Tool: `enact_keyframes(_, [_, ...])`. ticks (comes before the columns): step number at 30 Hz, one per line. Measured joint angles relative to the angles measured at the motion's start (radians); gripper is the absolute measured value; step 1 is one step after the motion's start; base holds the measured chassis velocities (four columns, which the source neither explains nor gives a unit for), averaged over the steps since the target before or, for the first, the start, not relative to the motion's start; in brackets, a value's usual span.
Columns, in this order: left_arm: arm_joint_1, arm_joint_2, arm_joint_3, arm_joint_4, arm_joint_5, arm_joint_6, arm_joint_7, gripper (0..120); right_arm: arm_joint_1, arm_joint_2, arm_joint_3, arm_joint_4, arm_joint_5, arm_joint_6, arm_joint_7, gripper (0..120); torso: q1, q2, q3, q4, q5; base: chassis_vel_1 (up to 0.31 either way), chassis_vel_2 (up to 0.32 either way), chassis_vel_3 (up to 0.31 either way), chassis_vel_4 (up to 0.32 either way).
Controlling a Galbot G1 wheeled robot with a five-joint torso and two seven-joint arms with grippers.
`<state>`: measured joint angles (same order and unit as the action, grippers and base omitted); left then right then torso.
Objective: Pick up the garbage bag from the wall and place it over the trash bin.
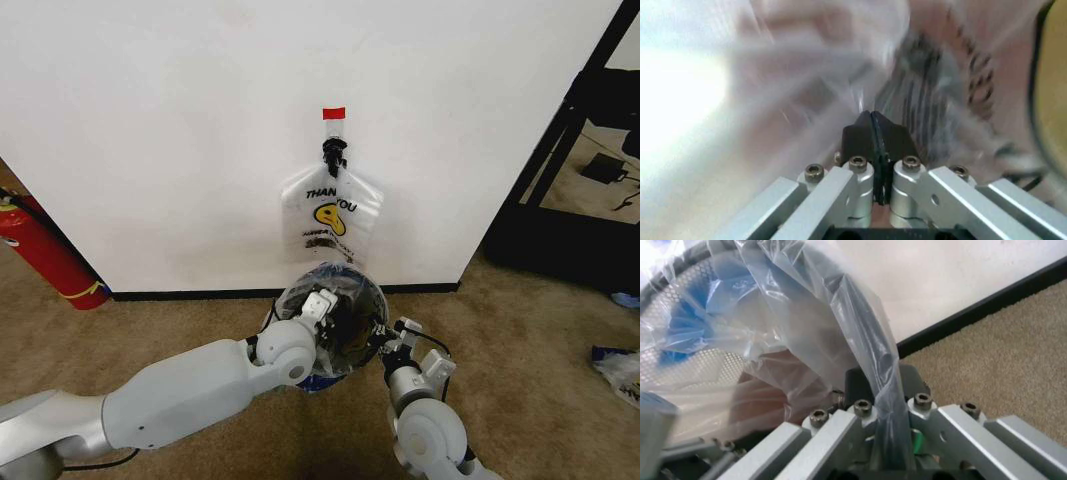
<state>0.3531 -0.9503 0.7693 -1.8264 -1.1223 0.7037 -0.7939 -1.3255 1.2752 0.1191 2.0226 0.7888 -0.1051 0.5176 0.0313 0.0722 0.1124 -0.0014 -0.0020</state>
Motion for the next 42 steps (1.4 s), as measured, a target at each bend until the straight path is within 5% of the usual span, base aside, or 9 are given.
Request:
enact_keyframes(17, [-0.047,-0.130,0.091,0.173,-0.042,0.029,-0.008,0,-0.015,-0.020,-0.023,0.043,-0.019,-0.001,-0.005,0,0.000,0.000,0.000,-0.0001,0.0003,0.000,0.000,0.000,0.000])
enact_keyframes(25, [-0.038,-0.140,0.074,0.165,-0.040,0.003,-0.005,0,-0.012,-0.014,-0.017,0.037,-0.015,-0.001,-0.004,0,0.000,0.000,0.000,-0.0002,0.0001,0.000,0.000,0.000,0.000])
enact_keyframes(36, [-0.006,0.008,-0.021,-0.109,0.005,-0.088,0.058,0,0.021,0.020,-0.008,-0.037,-0.017,0.006,0.005,0,0.000,0.000,0.000,-0.0001,0.0001,0.000,0.000,0.000,0.000])
enact_keyframes(42, [0.143,0.102,-0.200,-0.251,0.046,-0.196,0.171,0,0.016,0.035,0.016,-0.041,0.010,0.006,0.007,0,0.000,0.000,0.000,0.0002,-0.0001,0.000,0.000,0.000,0.000])
